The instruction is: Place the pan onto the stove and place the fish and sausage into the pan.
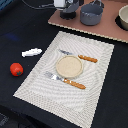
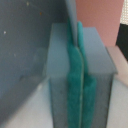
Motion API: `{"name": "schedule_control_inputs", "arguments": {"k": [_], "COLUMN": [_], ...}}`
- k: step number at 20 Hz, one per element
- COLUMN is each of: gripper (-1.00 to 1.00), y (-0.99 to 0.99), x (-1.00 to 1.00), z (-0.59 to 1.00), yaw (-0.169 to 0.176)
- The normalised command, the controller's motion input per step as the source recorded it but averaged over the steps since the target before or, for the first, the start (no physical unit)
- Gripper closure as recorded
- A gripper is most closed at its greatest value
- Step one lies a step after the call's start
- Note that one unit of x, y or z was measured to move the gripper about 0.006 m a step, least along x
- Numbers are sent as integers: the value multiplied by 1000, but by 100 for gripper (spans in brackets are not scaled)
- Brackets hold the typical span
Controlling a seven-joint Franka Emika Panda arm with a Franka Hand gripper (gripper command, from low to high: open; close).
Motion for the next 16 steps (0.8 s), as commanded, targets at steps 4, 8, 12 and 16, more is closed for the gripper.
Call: {"name": "schedule_control_inputs", "arguments": {"k": [4,8,12,16], "gripper": [100,100,-100,-100], "y": [259,323,353,311], "x": [209,140,59,-43], "z": [-150,-179,-124,401], "yaw": [0,0,0,1]}}
